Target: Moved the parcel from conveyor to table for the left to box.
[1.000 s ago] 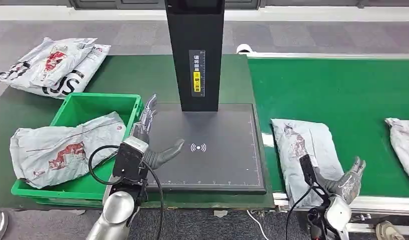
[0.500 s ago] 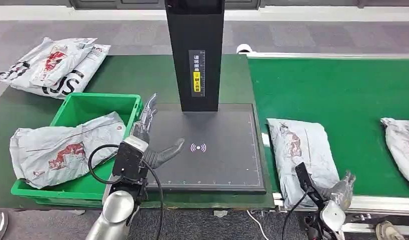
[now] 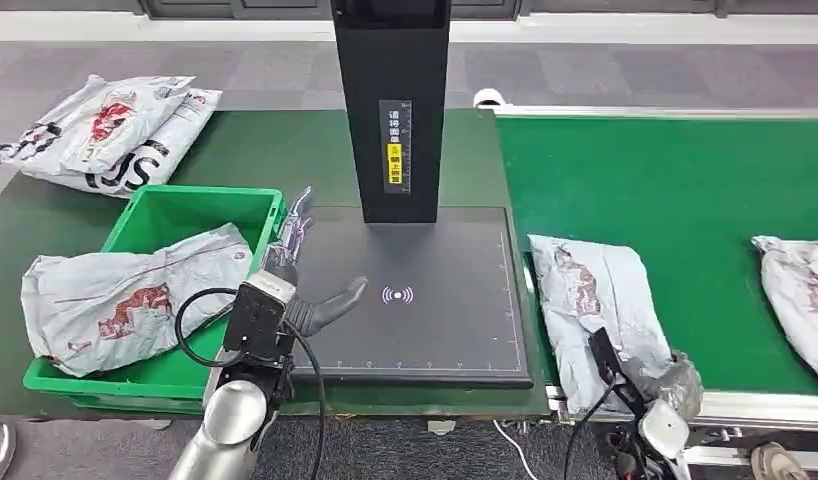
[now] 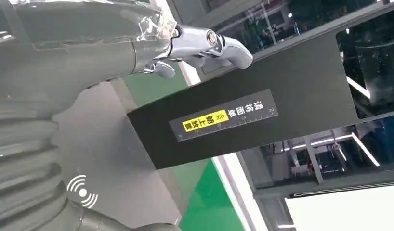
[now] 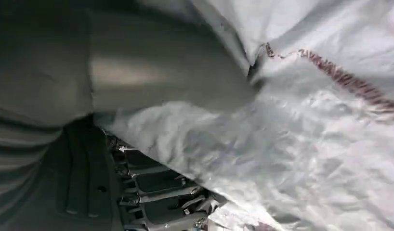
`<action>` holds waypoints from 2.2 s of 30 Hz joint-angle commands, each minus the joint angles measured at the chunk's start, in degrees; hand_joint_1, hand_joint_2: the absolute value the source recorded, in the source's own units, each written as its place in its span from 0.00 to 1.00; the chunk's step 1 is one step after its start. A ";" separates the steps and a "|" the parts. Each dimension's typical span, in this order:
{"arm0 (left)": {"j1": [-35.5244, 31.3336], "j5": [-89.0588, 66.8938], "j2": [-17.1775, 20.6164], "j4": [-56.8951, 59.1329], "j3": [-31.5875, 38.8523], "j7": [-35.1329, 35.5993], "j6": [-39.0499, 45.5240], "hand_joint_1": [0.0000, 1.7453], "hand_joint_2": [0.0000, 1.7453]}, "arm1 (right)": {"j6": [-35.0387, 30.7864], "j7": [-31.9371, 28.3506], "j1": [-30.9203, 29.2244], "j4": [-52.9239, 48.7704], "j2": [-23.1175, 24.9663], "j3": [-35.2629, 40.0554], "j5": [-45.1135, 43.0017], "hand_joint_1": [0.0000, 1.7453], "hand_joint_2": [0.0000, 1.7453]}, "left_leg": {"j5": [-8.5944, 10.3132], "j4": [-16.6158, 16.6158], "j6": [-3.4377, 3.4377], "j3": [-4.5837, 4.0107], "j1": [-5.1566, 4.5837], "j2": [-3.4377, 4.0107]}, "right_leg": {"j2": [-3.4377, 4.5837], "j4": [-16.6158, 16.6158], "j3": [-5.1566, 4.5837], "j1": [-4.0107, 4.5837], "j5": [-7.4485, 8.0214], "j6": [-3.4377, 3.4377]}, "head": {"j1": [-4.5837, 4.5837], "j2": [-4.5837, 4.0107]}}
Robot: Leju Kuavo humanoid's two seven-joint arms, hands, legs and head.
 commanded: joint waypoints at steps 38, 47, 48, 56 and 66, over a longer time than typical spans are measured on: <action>-5.18 1.61 -0.02 7.29 1.51 -3.84 1.66 0.00 1.00 | -7.24 -25.55 2.16 -57.73 6.11 30.35 -17.12 1.00 1.00 | 0.03 -0.05 0.00 0.04 0.01 0.15 | 0.07 0.00 -0.02 0.03 0.03 -0.07 | -0.02 0.00; -6.46 2.56 0.87 7.63 1.74 -4.38 3.84 0.00 1.00 | -6.88 -22.62 -3.37 -48.21 5.12 41.99 -18.88 1.00 1.00 | 0.08 -0.13 -0.07 0.16 0.06 0.28 | 0.19 -0.08 0.07 0.09 0.11 -0.07 | -0.02 0.00; -6.43 2.60 0.89 7.63 1.69 -4.39 3.88 0.00 1.00 | -6.96 -22.49 -3.30 -48.43 4.77 42.16 -19.04 1.00 1.00 | 0.09 -0.10 -0.06 0.10 0.03 0.13 | 0.09 -0.02 0.03 0.06 0.06 -0.05 | -0.02 -0.02; -5.69 4.60 1.72 6.34 1.65 -5.92 5.93 0.00 1.00 | 1.30 -24.17 -12.29 -30.64 8.23 49.72 -26.57 1.00 1.00 | 0.04 -0.13 -0.04 0.19 0.06 0.43 | 0.42 -0.07 0.07 0.06 0.13 -0.05 | 0.00 -0.02; -7.41 6.14 1.75 7.00 2.51 -5.49 8.06 0.00 1.00 | 3.99 -22.70 -19.40 -14.29 11.10 55.12 -31.58 0.00 1.00 | 0.12 -0.07 -0.10 0.04 0.09 0.13 | 0.14 0.02 -0.01 0.15 0.07 -0.06 | -0.02 0.00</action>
